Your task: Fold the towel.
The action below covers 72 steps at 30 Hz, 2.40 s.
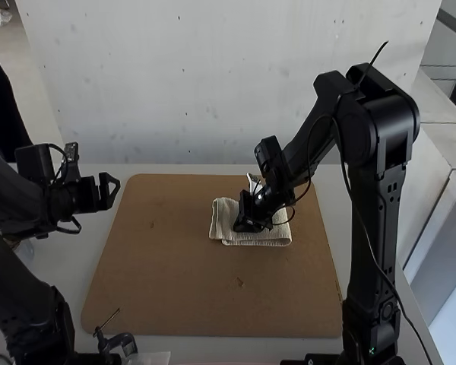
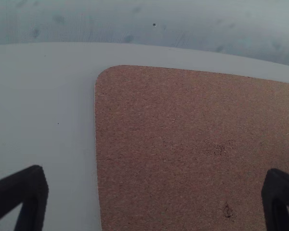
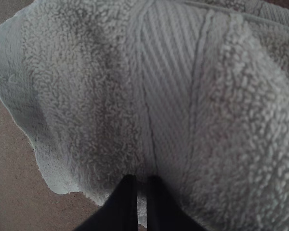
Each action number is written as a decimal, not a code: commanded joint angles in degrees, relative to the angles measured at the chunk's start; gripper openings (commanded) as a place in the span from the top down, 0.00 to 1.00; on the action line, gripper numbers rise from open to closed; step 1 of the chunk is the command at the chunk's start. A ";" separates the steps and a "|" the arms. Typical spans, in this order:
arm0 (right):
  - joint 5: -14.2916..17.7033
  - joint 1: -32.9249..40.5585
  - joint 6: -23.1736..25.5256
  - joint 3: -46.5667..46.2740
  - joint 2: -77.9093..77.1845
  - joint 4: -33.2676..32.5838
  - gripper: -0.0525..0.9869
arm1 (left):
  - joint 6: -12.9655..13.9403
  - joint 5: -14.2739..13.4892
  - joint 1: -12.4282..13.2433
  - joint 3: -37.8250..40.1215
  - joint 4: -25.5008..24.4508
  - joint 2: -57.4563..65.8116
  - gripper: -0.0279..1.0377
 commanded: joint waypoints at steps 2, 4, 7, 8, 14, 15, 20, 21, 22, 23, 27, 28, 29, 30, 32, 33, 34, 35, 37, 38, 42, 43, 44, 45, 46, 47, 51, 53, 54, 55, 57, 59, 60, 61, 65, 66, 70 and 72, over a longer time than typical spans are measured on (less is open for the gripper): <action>-0.36 -0.23 0.25 1.32 -0.30 0.08 0.92 | -0.15 0.53 0.30 -0.66 0.39 -0.38 0.03; -0.53 -0.05 1.13 0.79 -2.76 -0.27 0.92 | -0.15 0.62 0.30 -0.66 0.39 -0.46 0.03; -0.80 0.30 2.19 -0.35 -8.03 -1.23 0.92 | -0.15 0.53 0.30 -0.74 0.39 -0.46 0.03; -0.88 0.30 2.27 -0.53 -9.97 -2.20 0.92 | -0.15 0.53 0.30 -0.74 0.47 -0.46 0.03; -0.97 -0.75 3.24 -3.52 -21.83 -3.34 0.62 | -0.50 0.62 -0.49 -0.74 0.56 -0.90 0.03; -0.88 -1.81 3.24 -4.13 -23.94 -3.34 0.53 | -0.85 0.62 -0.67 -0.66 0.56 -1.87 0.03; 0.26 -10.95 2.89 -8.53 -32.73 -0.35 0.30 | -2.61 0.53 -0.84 -1.89 0.47 -10.04 0.03; 0.52 -13.14 2.98 -9.32 -34.05 0.44 0.30 | -2.87 0.18 -1.02 -1.97 0.47 -11.45 0.03; 2.02 -15.25 2.89 -10.11 -35.46 1.67 0.30 | -3.75 -0.09 -1.11 -2.06 0.47 -12.77 0.03; 3.60 -17.54 2.80 -11.25 -37.04 3.07 0.30 | -4.81 -0.26 -1.11 -2.15 0.47 -14.26 0.03; 8.17 -25.54 2.45 -15.65 -42.31 8.87 0.29 | -6.39 -2.64 -2.16 -3.99 0.47 -21.47 0.03; 9.14 -26.77 1.75 -16.88 -43.28 10.10 0.29 | -6.48 -3.52 -2.51 -4.52 0.47 -22.96 0.03; 10.37 -27.73 1.40 -17.93 -43.89 11.25 0.30 | -6.57 -4.48 -2.87 -5.14 0.47 -24.37 0.03; 11.51 -28.61 1.04 -19.34 -44.60 12.57 0.29 | -6.65 -5.36 -3.48 -5.93 0.47 -25.95 0.03; 13.88 -29.05 -0.36 -22.33 -45.74 15.20 0.29 | -7.36 -6.50 -3.83 -7.33 0.47 -28.50 0.03; 14.94 -29.23 -0.63 -24.00 -46.97 15.99 0.30 | -7.44 -6.77 -3.92 -8.30 0.56 -30.35 0.03; 15.73 -29.49 -0.63 -25.93 -48.82 17.22 0.30 | -7.36 -6.77 -3.92 -9.27 0.56 -32.02 0.03; 16.17 -29.58 -0.63 -27.60 -50.49 18.45 0.30 | -7.44 -6.77 -3.92 -10.32 0.56 -33.95 0.03; 17.66 -30.02 -1.15 -30.50 -54.79 19.24 0.30 | -8.06 -6.86 -3.92 -12.78 1.44 -38.08 0.03; 18.36 -30.28 -2.12 -31.82 -56.99 19.33 0.30 | -8.85 -6.86 -4.01 -13.93 1.53 -40.45 0.03; 21.00 -30.64 -3.79 -36.56 -65.95 20.65 0.30 | -10.35 -8.26 -4.01 -17.44 1.44 -51.53 0.03; 21.62 -30.72 -3.88 -37.44 -68.15 21.00 0.30 | -10.35 -8.35 -4.01 -18.23 1.35 -54.87 0.03; 22.14 -30.72 -5.20 -38.59 -70.88 21.35 0.30 | -10.35 -8.53 -4.18 -19.46 1.26 -59.53 0.03; 23.11 -30.72 -6.25 -39.47 -73.07 21.88 0.31 | -10.78 -9.49 -4.36 -19.64 -3.57 -64.27 0.03; 23.64 -30.72 -6.78 -40.61 -75.01 23.02 0.31 | -10.26 -9.84 -4.36 -19.82 -6.38 -68.05 0.03; 23.99 -30.81 -6.78 -41.49 -76.50 24.17 0.31 | -8.76 -9.84 -4.36 -19.90 -8.14 -70.07 0.03; 25.48 -30.90 -8.01 -45.18 -82.39 28.21 0.38 | -8.76 -10.02 -6.82 -19.82 -8.14 -68.14 0.03; 25.75 -31.16 -8.98 -47.20 -85.55 30.14 0.38 | -8.76 -10.02 -9.02 -19.82 -9.81 -68.58 0.03; 25.75 -31.78 -8.89 -47.90 -87.40 29.62 0.38 | -8.76 -10.02 -9.81 -19.82 -10.34 -69.19 0.03; 25.75 -32.13 -8.89 -48.43 -88.63 29.18 0.37 | -8.76 -10.02 -10.16 -19.82 -11.30 -69.90 0.03; 25.31 -32.13 -8.98 -49.84 -91.79 29.09 0.36 | -8.50 -10.02 -10.25 -19.73 -13.24 -70.07 0.03; 24.69 -31.95 -9.85 -51.42 -96.36 26.45 0.32 | -8.32 -10.02 -10.34 -19.64 -15.17 -70.16 0.03; 24.60 -31.69 -9.77 -51.51 -98.91 21.88 0.29 | -8.50 -9.93 -10.34 -19.55 -15.43 -69.98 0.03; 24.60 -30.99 -9.68 -51.51 -99.88 19.77 0.26 | -8.59 -9.93 -10.34 -19.46 -15.79 -69.90 0.04; 24.60 -26.68 -11.44 -51.51 -104.98 11.25 0.10 | -8.50 -8.96 -10.51 -19.46 -16.05 -68.75 0.04; 24.34 -26.94 -12.05 -51.51 -106.82 8.61 0.07 | -8.41 -8.88 -10.60 -19.46 -16.05 -68.67 0.04; 22.05 -27.03 -13.72 -51.42 -111.31 -1.50 0.02 | -8.06 -7.12 -10.78 -19.46 -16.14 -68.49 0.04; 21.88 -27.47 -12.93 -51.33 -110.25 -4.66 0.02 | -8.15 -6.59 -10.78 -19.46 -16.40 -68.49 0.04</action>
